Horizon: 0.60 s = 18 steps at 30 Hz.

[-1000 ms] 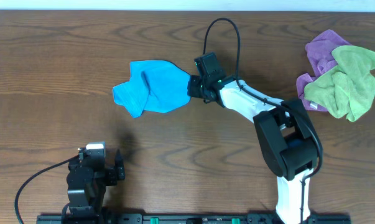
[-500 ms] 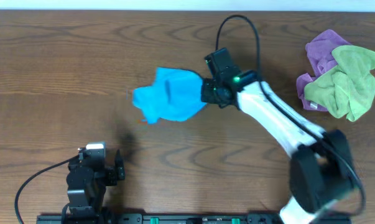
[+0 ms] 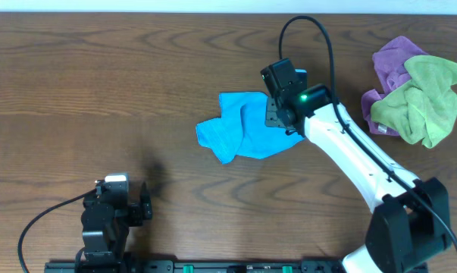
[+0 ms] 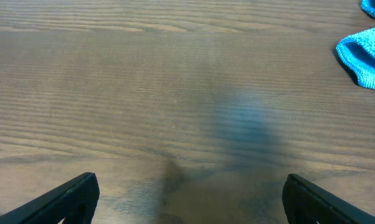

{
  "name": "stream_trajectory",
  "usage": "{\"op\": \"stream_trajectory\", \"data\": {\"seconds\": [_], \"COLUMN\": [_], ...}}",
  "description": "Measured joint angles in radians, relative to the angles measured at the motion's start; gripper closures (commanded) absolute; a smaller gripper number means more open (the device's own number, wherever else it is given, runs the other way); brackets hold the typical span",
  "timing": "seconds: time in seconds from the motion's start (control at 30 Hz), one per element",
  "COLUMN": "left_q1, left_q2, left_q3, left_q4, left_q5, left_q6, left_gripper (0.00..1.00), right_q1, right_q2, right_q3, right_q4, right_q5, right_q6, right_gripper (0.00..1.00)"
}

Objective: Fold the cloth
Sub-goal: 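Lower the blue cloth onto the table center with the right gripper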

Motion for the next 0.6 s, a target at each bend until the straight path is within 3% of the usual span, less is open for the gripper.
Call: {"op": "stream_trajectory", "data": {"seconds": [0.3,0.6], "left_q1": [0.000,0.000], "left_q2": [0.000,0.000], "left_q3": [0.000,0.000], "left_q4": [0.000,0.000], "left_q5": [0.000,0.000], "left_q6": [0.000,0.000], "left_gripper": [0.05,0.05], "right_q1": [0.039,0.039], "right_q2": [0.041,0.264], "right_q3": [0.000,0.000], "right_q4": [0.060,0.145], "right_q5": [-0.251,-0.501], "right_q6": [-0.119,-0.174], "right_gripper": [0.34,0.39]}}
